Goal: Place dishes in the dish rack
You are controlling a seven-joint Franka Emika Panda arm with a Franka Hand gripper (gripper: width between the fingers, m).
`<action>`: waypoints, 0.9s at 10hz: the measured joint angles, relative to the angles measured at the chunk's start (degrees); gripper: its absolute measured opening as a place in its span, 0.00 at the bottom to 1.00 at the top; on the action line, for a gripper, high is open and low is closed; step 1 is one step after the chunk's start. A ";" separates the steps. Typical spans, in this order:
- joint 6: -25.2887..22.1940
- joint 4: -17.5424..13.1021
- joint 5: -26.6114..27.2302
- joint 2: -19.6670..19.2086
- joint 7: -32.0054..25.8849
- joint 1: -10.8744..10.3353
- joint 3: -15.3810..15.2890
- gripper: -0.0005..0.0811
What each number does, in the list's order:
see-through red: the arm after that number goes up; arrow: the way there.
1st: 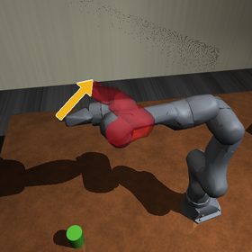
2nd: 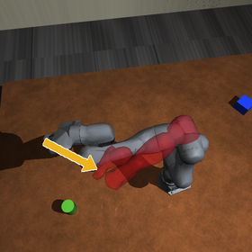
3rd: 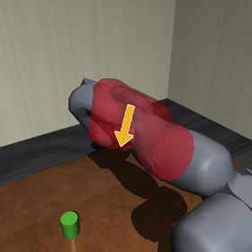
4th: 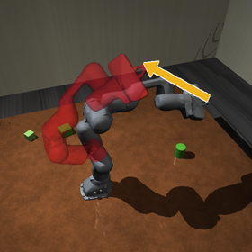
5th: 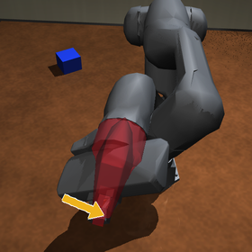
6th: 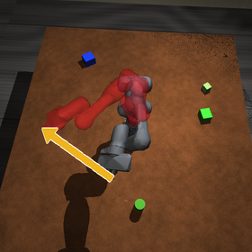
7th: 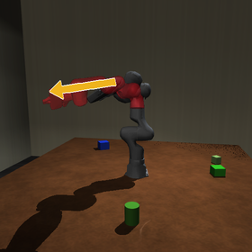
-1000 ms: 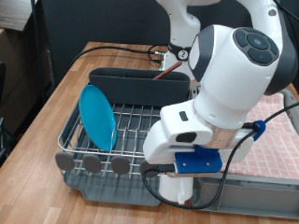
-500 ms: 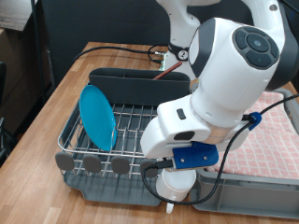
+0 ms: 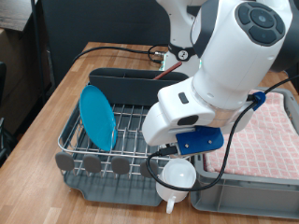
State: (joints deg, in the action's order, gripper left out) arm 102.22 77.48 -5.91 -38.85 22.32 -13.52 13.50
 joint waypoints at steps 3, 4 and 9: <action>-2.39 -0.03 0.01 3.79 0.03 -0.50 -0.05 0.99; -3.21 -0.10 -0.02 5.10 0.23 -0.82 -0.05 0.99; -6.63 -2.32 -0.78 7.89 1.55 -2.68 -0.03 0.99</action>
State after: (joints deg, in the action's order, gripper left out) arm 95.59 75.16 -6.69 -30.96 23.88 -16.20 13.47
